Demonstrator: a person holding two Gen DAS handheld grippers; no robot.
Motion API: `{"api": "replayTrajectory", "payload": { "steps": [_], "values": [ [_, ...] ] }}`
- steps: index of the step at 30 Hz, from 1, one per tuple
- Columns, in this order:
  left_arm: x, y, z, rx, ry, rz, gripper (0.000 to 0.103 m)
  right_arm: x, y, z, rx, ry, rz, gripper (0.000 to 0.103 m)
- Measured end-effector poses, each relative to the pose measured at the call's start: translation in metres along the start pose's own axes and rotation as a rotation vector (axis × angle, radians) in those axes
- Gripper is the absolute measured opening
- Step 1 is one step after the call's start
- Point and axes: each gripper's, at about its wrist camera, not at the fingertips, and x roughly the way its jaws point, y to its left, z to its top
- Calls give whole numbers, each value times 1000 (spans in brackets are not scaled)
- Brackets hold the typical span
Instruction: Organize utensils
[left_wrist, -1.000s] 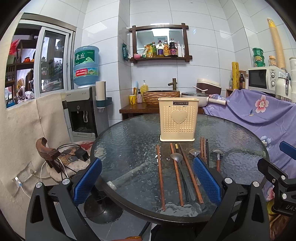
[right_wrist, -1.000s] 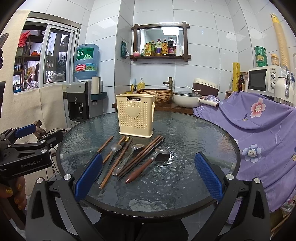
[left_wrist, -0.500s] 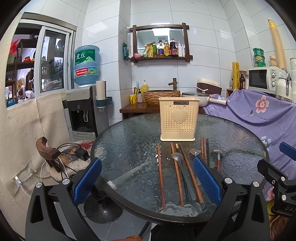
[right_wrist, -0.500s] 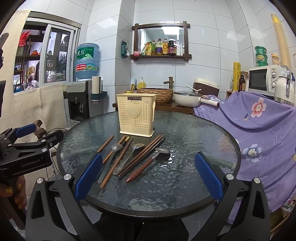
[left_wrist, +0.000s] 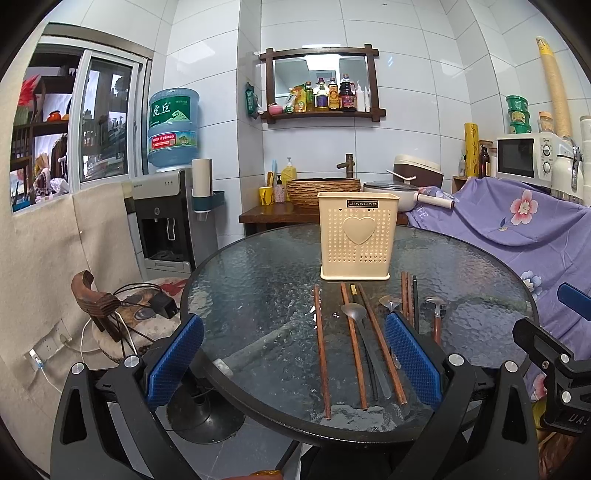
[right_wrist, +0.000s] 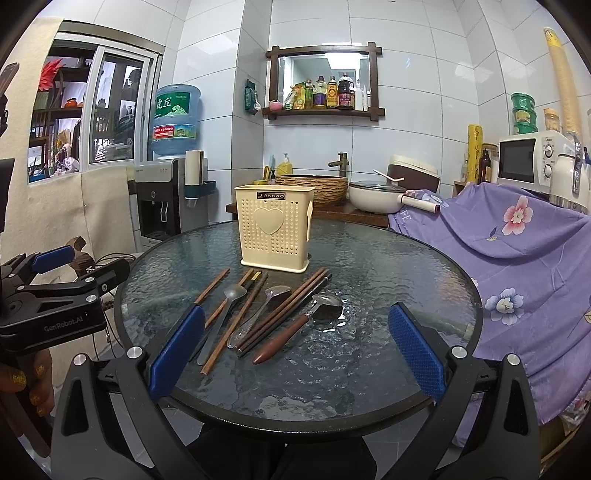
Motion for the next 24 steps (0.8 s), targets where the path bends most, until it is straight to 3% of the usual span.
{"api": "replayTrajectory", "payload": {
  "steps": [14, 16, 19, 24],
  "values": [
    [8, 2, -3, 8, 12, 0, 97, 5, 0, 0, -2, 20, 5, 98],
    [20, 5, -2, 8, 54, -2, 97, 12, -1, 1, -6, 49, -4, 98],
    [57, 13, -1, 6, 185, -2, 97, 30, -5, 1, -6, 101, -19, 98],
    [104, 16, 7, 36, 256, 1, 96, 82, -26, 1, 50, 238, -32, 98]
  ]
}}
